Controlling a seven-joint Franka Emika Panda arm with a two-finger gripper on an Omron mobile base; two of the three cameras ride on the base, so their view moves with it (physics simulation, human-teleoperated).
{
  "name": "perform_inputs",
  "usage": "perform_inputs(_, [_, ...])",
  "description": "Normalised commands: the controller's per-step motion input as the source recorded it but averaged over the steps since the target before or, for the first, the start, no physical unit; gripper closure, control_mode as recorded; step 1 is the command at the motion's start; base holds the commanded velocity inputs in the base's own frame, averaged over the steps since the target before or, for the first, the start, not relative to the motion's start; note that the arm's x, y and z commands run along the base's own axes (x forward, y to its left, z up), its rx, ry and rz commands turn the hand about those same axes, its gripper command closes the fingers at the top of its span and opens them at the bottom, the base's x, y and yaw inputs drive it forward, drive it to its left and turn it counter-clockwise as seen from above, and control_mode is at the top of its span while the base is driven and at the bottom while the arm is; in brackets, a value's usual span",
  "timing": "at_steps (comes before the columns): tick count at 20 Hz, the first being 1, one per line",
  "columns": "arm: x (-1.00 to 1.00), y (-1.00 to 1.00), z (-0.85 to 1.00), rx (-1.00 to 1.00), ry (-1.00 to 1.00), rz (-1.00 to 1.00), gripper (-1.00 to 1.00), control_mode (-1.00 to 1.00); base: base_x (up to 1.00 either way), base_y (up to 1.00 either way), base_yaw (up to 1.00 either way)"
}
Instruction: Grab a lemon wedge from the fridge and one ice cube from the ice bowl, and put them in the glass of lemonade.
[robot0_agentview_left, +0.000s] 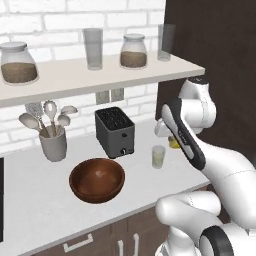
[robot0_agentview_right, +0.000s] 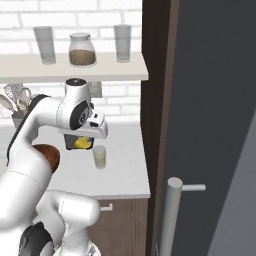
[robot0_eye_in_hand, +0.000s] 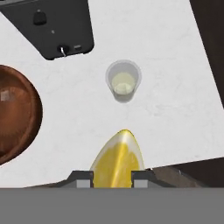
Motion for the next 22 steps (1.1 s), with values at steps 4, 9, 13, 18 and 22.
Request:
perform_inputs(4, [0.59, 0.02, -0.38, 0.08, 0.00, 0.00, 1.00, -1.00, 0.00, 0.00, 0.00])
perform_inputs(9, [0.58, 0.00, -0.29, 0.00, 0.06, 0.00, 1.00, -1.00, 0.00, 0.00, 0.00])
perform_inputs(13, [0.28, -0.02, -0.08, -0.02, 0.17, 0.00, 1.00, -1.00, 0.00, 0.00, 0.00])
perform_inputs(18, [0.33, 0.00, -0.09, -0.02, 0.11, 0.00, 1.00, -1.00, 0.00, 0.00, 0.00])
perform_inputs(22, [0.27, 0.00, -0.04, 0.00, 0.05, 0.00, 1.00, -1.00, 0.00, 0.00, 0.00])
